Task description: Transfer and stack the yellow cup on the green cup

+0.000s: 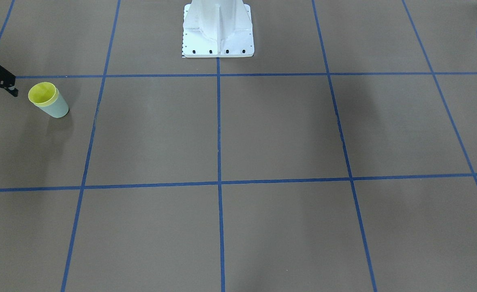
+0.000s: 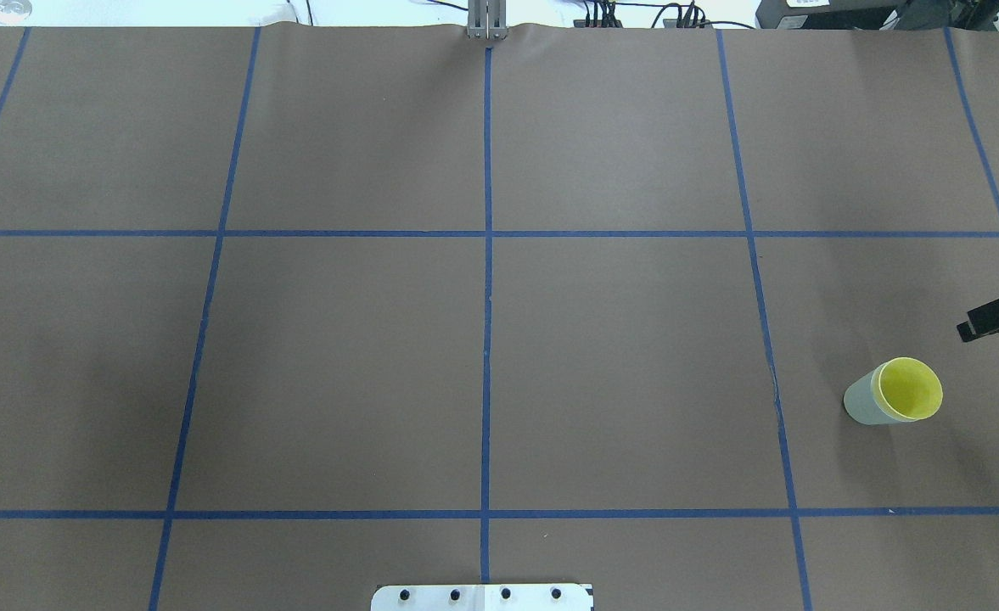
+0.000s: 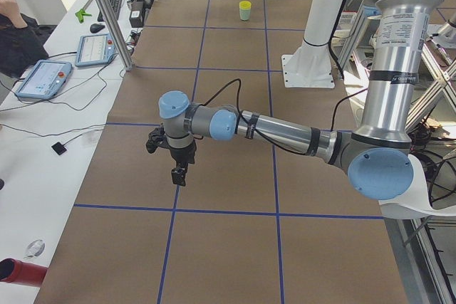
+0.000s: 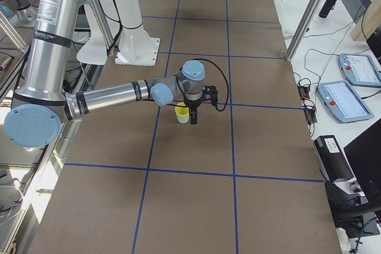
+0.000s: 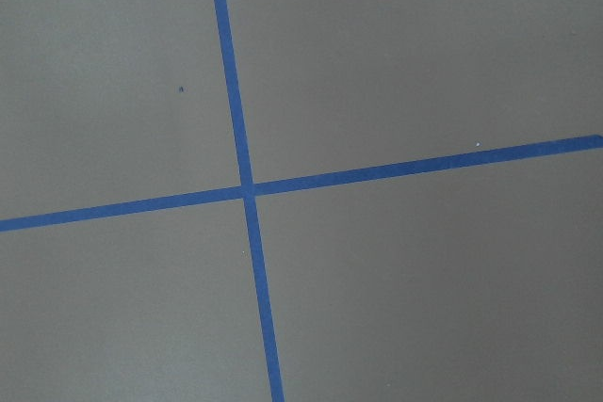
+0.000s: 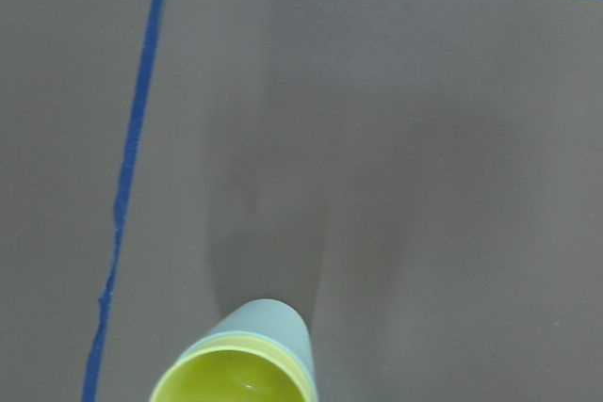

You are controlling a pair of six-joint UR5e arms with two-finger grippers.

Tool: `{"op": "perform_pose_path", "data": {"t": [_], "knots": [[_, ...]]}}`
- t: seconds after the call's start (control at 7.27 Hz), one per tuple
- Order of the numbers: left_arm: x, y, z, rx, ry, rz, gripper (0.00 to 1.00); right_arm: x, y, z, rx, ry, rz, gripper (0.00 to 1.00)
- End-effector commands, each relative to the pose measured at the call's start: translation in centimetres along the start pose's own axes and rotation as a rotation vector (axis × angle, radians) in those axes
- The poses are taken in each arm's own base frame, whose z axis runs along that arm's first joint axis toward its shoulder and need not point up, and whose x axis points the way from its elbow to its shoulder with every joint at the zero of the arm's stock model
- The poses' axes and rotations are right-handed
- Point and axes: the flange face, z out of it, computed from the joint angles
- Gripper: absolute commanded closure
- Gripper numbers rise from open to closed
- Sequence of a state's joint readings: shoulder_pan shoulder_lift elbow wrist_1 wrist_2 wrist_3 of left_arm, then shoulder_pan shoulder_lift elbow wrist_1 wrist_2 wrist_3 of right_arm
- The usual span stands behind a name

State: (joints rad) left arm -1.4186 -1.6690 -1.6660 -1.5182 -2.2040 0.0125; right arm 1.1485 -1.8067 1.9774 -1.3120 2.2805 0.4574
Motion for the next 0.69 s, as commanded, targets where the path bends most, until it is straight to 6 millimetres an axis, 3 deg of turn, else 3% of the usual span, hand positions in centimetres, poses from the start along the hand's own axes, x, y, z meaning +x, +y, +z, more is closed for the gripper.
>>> {"op": "perform_pose_path", "data": {"t": [0.0,0.28,0.55], "knots": [[-5.9,0.3,-1.7,0.023,-0.006,0.031,0.00,10.2,-0.2,-1.0,0.037,0.060,-0.071,0.00],[-9.6,2.3,-3.4,0.058,-0.013,-0.021,0.00,13.6,0.2,-2.9,0.082,0.071,-0.001,0.00],[-10.1,2.8,-2.8,0.056,-0.016,-0.029,0.00,15.9,0.7,-3.8,0.111,0.081,0.054,0.00]]}}
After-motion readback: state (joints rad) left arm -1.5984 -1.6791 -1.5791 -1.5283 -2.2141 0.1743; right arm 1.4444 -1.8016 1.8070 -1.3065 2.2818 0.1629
